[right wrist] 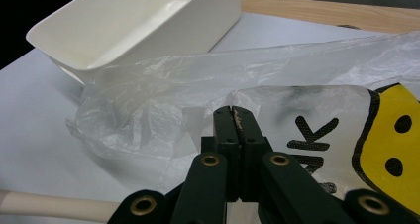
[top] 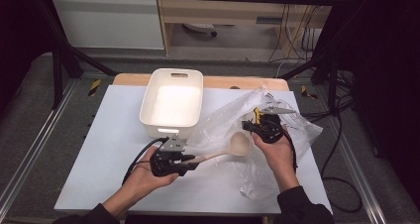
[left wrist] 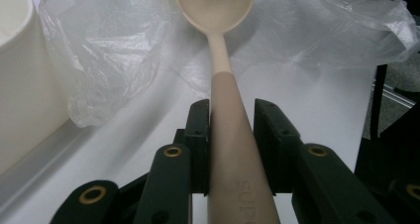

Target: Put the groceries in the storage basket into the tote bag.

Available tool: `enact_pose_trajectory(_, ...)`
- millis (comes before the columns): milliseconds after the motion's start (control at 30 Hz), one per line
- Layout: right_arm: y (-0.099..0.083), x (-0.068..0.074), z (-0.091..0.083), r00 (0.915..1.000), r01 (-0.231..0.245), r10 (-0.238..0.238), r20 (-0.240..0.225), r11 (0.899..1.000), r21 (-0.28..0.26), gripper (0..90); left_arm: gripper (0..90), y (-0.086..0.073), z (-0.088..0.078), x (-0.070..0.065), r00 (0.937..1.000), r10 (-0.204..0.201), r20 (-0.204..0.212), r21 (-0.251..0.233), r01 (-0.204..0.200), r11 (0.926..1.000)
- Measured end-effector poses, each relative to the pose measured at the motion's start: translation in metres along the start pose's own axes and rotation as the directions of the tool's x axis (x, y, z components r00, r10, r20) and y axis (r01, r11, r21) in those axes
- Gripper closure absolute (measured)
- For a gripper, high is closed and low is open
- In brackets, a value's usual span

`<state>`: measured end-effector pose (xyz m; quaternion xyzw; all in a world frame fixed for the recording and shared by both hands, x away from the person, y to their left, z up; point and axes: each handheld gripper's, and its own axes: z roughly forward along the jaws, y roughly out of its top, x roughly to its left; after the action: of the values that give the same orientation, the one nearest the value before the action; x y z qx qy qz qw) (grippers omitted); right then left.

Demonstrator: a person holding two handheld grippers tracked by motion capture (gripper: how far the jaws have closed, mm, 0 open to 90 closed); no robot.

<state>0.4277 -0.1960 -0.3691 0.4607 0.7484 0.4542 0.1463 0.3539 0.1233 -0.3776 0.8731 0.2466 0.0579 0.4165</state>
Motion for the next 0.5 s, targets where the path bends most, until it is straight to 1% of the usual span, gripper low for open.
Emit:
enact_pose_trajectory(67, 0.001, 0.001, -0.001, 1.0, 0.006, -0.006, 0.0, 1.0, -0.006, 90.0, 68.7, 0.001, 0.002, 0.002, 1.0, 0.001, -0.001, -0.003, -0.001, 1.0)
enact_pose_trajectory(133, 0.002, 0.003, -0.003, 1.0, 0.001, -0.001, -0.003, 1.0, -0.006, 90.0, 68.7, 0.002, 0.004, 0.003, 1.0, 0.002, -0.003, -0.007, -0.002, 1.0)
enact_pose_trajectory(167, 0.003, 0.003, -0.004, 1.0, 0.007, -0.007, -0.004, 1.0, -0.012, 90.0, 68.7, 0.002, 0.005, 0.004, 0.9999, 0.009, -0.004, -0.003, -0.009, 1.0)
enact_pose_trajectory(200, 0.004, 0.003, -0.005, 0.9999, 0.011, -0.011, -0.004, 1.0, -0.014, 90.0, 68.7, 0.003, 0.006, 0.005, 1.0, 0.008, -0.006, -0.006, -0.008, 1.0)
enact_pose_trajectory(267, 0.005, 0.006, -0.007, 1.0, 0.006, -0.006, -0.004, 1.0, -0.017, 90.0, 68.7, 0.004, 0.008, 0.006, 0.9999, 0.01, -0.01, -0.009, -0.01, 0.9999)
enact_pose_trajectory(333, 0.007, 0.008, -0.009, 0.9999, 0.013, -0.013, -0.003, 1.0, -0.021, 90.0, 68.7, 0.004, 0.009, 0.007, 0.9999, 0.012, -0.013, -0.013, -0.012, 0.9998)
enact_pose_trajectory(500, 0.017, 0.014, -0.014, 0.9989, 0.046, -0.046, 0.005, 0.999, -0.006, 90.0, 68.7, 0.007, 0.011, 0.011, 0.9996, 0.015, -0.024, -0.028, -0.015, 0.9995)
